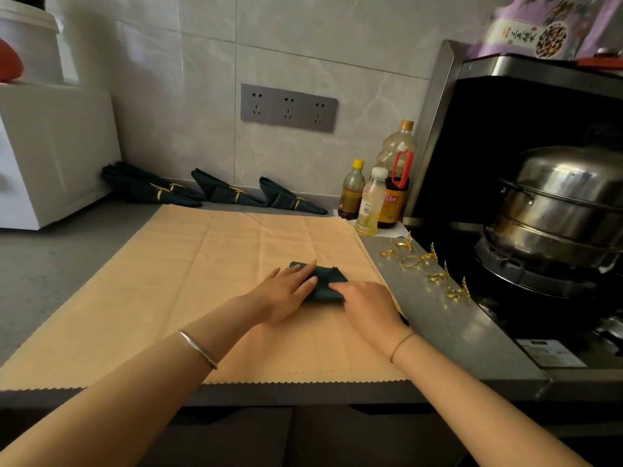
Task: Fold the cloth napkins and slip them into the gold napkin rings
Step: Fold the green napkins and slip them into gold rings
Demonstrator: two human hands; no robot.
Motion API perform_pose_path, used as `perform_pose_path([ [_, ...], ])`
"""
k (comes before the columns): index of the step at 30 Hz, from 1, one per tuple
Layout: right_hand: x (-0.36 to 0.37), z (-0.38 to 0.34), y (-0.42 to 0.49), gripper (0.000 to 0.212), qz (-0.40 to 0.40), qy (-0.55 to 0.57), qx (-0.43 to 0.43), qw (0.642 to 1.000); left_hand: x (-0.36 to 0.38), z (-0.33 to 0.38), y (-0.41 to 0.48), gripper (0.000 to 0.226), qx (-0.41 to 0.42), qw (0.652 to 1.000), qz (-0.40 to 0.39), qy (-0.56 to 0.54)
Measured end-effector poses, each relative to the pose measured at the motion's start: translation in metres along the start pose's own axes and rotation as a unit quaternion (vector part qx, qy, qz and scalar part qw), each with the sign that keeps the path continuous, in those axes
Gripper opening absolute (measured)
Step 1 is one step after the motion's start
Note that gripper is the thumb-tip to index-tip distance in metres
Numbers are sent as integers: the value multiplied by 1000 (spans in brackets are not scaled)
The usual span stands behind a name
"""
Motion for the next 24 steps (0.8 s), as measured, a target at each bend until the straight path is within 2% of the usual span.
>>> perform_pose_path([
  [2,-9,12,0,32,24,114,50,992,-12,5,-10,56,15,996,78,-43],
  [4,-16,26,4,20,33,263,121,957,-27,10,-23,62,33,986,150,-63],
  [6,-24,36,8,19,20,420,196,886,-41,15,-35,68,57,980,188,-24],
  [9,-26,32,11,20,-93,605,261,747,-49,19,-52,77,115,968,209,75],
  [11,-23,24,13,12,-197,627,260,707,-44,19,-61,77,159,958,195,135],
  [13,-15,15,15,11,-277,619,247,693,-35,13,-66,76,168,958,151,179],
  [16,2,7,21,18,-337,590,254,688,-18,-1,-66,79,121,975,48,179],
  [18,10,5,24,25,-351,570,262,695,-6,-7,-64,79,96,984,3,152],
  [22,14,2,29,19,-374,554,267,694,5,-13,-62,75,64,992,-32,104],
  [24,11,4,27,23,-371,547,265,702,8,-12,-60,72,52,993,-44,99],
])
Point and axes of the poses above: each hand's wrist, its own y-axis towards the middle knuckle, its own x-axis out of the palm, z = x × y, the point moved 4 cm from there along y, towards the middle knuckle, and after that the axes turned 6 degrees about y, right-handed, at the moved point
